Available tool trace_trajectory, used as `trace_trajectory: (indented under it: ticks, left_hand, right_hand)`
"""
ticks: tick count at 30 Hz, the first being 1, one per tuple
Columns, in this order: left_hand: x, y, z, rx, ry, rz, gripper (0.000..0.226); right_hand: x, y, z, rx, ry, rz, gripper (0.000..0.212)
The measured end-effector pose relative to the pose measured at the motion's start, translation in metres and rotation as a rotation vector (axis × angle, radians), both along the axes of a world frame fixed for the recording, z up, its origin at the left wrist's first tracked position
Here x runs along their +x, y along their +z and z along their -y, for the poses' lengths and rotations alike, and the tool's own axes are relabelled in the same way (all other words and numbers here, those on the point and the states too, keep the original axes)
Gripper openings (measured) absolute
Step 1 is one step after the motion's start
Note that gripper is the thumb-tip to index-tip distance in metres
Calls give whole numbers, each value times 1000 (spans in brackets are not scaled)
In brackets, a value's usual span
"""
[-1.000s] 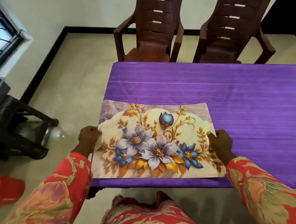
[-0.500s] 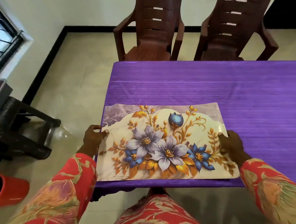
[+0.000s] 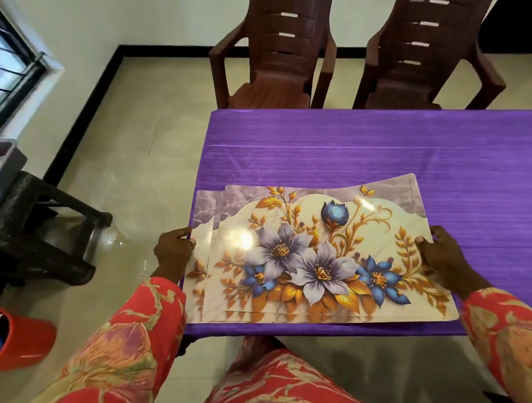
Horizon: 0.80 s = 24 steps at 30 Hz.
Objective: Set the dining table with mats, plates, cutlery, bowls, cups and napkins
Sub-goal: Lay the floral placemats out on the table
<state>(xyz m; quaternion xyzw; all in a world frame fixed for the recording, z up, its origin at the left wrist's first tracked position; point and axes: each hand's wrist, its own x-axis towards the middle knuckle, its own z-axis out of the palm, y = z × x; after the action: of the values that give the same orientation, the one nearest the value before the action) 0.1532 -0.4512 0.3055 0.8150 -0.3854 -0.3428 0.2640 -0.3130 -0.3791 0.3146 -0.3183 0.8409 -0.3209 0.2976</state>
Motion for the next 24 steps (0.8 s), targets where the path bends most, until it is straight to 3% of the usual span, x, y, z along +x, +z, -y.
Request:
trace_trajectory:
  ticks: [17, 24]
  left_hand:
    - [-1, -2, -4, -14, 139, -46, 27]
    - [1, -1, 2, 14, 126, -24, 24]
  right_hand:
    - [7, -12, -2, 90, -43, 152, 28]
    - [6, -14, -2, 106, -59, 109, 22]
